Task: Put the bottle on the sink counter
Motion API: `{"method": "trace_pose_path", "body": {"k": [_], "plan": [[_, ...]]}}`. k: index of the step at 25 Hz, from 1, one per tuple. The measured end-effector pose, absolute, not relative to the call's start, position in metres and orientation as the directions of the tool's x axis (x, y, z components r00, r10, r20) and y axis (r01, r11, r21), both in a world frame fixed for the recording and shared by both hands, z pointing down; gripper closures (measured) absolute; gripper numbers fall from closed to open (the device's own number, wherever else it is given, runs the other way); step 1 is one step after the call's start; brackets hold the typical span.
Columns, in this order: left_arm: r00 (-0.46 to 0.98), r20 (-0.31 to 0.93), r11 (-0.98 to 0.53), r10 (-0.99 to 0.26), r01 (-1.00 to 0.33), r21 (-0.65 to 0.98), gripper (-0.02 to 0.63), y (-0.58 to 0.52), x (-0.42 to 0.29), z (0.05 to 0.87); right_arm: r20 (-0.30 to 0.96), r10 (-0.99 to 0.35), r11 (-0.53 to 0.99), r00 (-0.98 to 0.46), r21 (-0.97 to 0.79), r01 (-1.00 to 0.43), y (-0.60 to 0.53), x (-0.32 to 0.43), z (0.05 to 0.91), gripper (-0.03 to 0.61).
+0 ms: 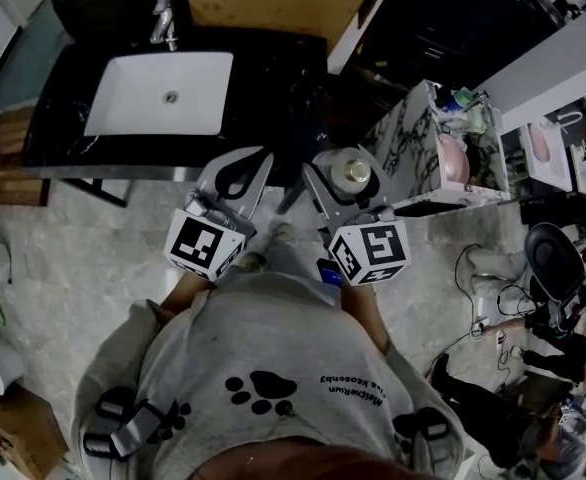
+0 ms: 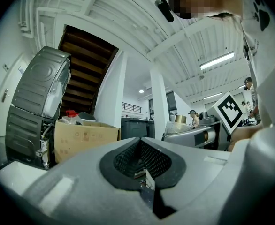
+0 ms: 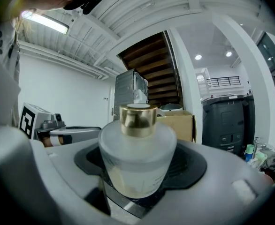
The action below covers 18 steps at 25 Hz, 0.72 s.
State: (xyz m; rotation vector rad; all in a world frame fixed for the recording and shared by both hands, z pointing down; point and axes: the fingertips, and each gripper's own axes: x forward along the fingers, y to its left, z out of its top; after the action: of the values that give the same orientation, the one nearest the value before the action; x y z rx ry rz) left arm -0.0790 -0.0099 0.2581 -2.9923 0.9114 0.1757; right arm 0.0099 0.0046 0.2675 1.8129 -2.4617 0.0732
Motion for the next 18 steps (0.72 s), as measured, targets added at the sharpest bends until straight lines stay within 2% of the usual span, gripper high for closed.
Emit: {"method": "trace_pose_path", "body": {"k": [18], "plan": [[0.796, -0.101, -0.801, -0.597, -0.598, 0.017, 0.611, -0.088, -0.023, 0.257, 0.104, -0.922, 0.38, -0.374, 0.051, -0.923, -0.085, 0.058, 0.27, 0.241]]}}
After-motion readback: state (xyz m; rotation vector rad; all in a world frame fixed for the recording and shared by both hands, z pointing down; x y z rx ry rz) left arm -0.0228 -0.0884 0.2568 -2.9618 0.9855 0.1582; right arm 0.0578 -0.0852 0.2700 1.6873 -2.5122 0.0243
